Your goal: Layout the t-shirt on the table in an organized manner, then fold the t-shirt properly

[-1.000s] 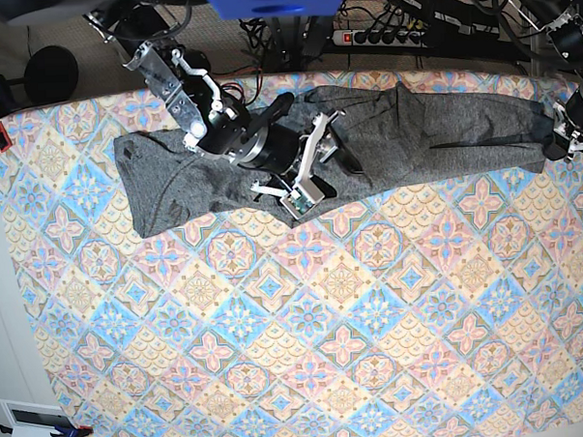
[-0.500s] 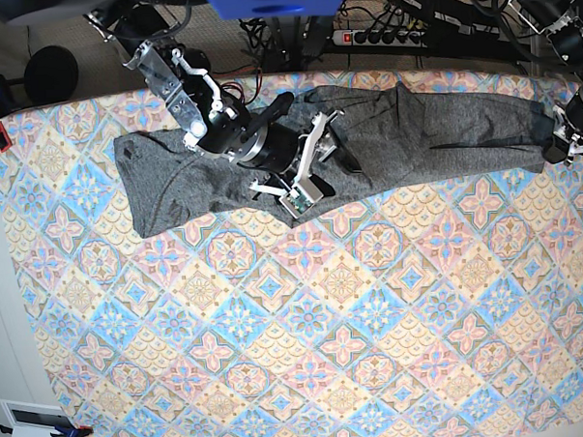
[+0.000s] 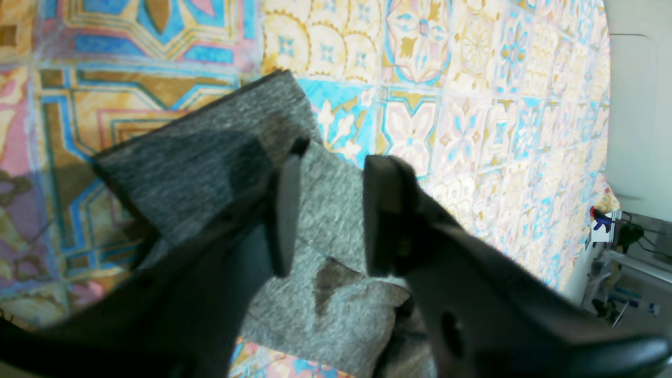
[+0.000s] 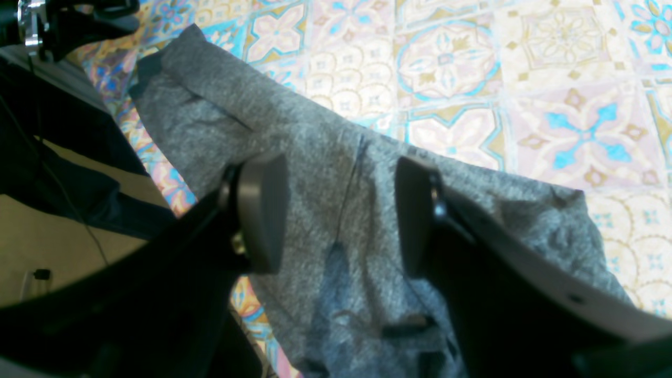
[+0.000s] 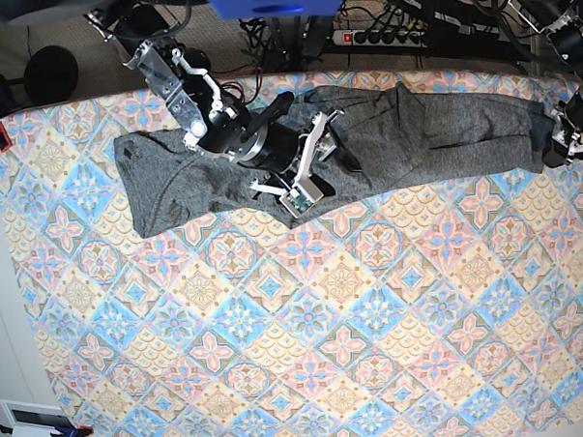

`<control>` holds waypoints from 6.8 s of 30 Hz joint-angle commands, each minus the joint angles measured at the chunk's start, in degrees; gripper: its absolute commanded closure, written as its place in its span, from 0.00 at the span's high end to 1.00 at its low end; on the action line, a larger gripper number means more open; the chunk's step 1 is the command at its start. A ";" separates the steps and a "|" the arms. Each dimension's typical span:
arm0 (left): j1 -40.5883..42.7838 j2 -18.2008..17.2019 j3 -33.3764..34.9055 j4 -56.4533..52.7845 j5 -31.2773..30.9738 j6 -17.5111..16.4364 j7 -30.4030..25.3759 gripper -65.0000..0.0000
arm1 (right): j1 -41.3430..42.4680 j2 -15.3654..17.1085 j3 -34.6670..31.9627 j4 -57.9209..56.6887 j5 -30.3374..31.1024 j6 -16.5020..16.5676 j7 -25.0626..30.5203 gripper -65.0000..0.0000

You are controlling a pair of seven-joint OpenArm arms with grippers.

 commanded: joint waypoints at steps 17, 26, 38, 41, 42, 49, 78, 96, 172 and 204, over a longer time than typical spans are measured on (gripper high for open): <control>-0.64 1.41 -0.89 0.69 -1.07 -0.49 -0.94 0.39 | -0.17 -0.35 0.19 0.89 0.43 0.43 1.54 0.48; -0.64 1.41 -1.16 0.69 -1.07 -0.49 -1.03 0.39 | -0.08 -0.35 0.19 0.89 0.43 0.43 1.54 0.48; -0.29 1.50 -3.97 0.69 -0.80 -0.49 -0.68 0.39 | -0.08 -0.35 0.19 0.89 0.43 0.43 1.54 0.48; 0.86 1.41 -3.80 0.69 -0.80 -0.49 -0.50 0.39 | -0.08 -0.35 0.19 0.89 0.43 0.43 1.54 0.48; 1.47 1.32 -3.71 0.69 -0.80 -0.58 -0.50 0.39 | -0.08 -0.35 0.19 0.89 0.43 0.43 1.54 0.48; 4.11 0.97 -4.06 0.69 -1.33 -2.07 -0.41 0.39 | -0.08 -0.35 0.19 0.89 0.43 0.43 1.54 0.48; 11.76 0.09 -4.15 0.69 -0.89 -9.63 -0.94 0.39 | 0.18 -0.35 2.48 0.98 0.43 0.43 1.54 0.48; 12.37 0.27 -4.24 0.69 -1.33 -14.82 -1.03 0.39 | -0.08 -0.35 3.71 0.98 0.43 0.43 1.54 0.48; 11.85 -1.67 -16.02 0.26 -2.30 -21.32 4.95 0.63 | -0.08 -3.78 5.99 1.07 0.43 0.43 6.20 0.48; 0.86 -0.61 -9.33 -16.62 -1.16 -25.01 9.65 0.63 | -0.17 -3.87 5.99 1.07 0.43 0.43 7.52 0.49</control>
